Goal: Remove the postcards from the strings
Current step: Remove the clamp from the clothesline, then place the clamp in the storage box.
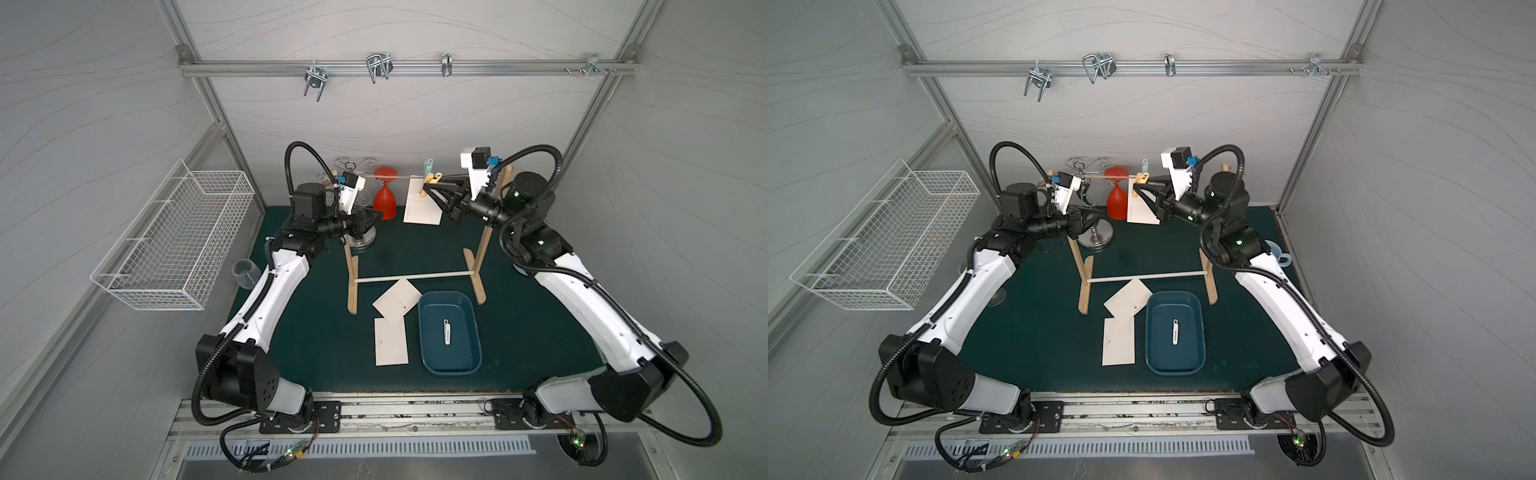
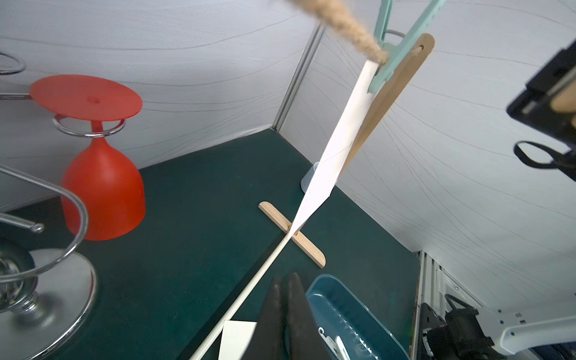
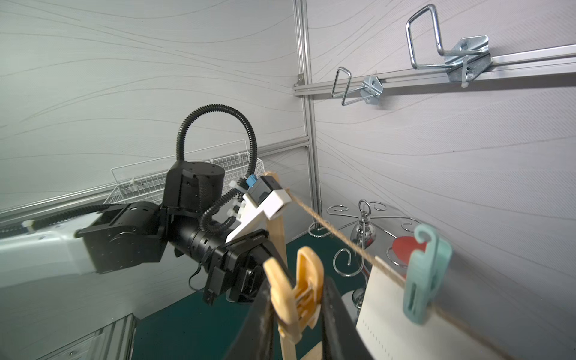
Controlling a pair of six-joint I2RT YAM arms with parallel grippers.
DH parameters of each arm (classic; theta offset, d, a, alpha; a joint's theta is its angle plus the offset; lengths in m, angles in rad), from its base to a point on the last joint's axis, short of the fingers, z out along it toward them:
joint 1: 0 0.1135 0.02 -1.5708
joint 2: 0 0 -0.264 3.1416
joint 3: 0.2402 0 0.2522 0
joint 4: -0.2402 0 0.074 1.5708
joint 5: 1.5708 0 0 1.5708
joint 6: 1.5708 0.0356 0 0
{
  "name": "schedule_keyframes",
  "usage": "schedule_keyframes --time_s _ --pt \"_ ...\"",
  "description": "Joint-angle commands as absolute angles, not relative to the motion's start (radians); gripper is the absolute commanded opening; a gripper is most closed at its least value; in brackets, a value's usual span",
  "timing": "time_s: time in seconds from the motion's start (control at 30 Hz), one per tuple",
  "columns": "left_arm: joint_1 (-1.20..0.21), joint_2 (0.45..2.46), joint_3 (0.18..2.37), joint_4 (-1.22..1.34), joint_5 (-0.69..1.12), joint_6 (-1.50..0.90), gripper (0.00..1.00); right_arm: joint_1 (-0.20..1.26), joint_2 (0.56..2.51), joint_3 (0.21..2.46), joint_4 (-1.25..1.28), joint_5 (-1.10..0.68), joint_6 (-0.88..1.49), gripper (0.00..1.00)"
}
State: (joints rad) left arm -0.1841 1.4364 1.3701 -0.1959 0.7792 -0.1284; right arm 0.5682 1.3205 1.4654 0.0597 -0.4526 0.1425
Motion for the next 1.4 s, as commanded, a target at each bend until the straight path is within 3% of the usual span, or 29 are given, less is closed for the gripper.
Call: schedule_keyframes --time_s 0.0,0.3,0.57,1.13,1.17,1.2,1.23,1.3,1.37 --pt "-0.188 1.393 1.339 -0.122 0.750 -0.174 0.10 0.577 1.196 1.339 -0.027 -0.430 0.177 0.00" --pt "-0.218 1.297 1.225 -0.148 0.675 -0.198 0.11 0.577 0.882 0.910 -0.232 -0.391 0.336 0.00" --pt "-0.281 1.212 1.119 -0.194 0.593 -0.202 0.11 0.608 0.714 0.640 -0.359 -0.380 0.499 0.00" --pt "-0.328 1.170 0.988 -0.155 0.584 -0.255 0.12 0.640 0.701 0.390 -0.408 -0.315 0.640 0.00" --pt "-0.331 1.171 0.985 -0.156 0.579 -0.256 0.12 0.640 0.701 0.388 -0.413 -0.309 0.640 0.02" --pt "-0.333 1.171 0.983 -0.157 0.577 -0.258 0.12 0.640 0.704 0.388 -0.421 -0.302 0.642 0.13" --pt "-0.334 1.171 0.982 -0.159 0.575 -0.259 0.12 0.640 0.706 0.388 -0.426 -0.300 0.644 0.16" --pt "-0.337 1.170 0.978 -0.156 0.573 -0.262 0.12 0.640 0.706 0.385 -0.426 -0.308 0.641 0.33" --pt "-0.339 1.170 0.975 -0.152 0.572 -0.267 0.13 0.640 0.702 0.386 -0.432 -0.303 0.644 0.42"
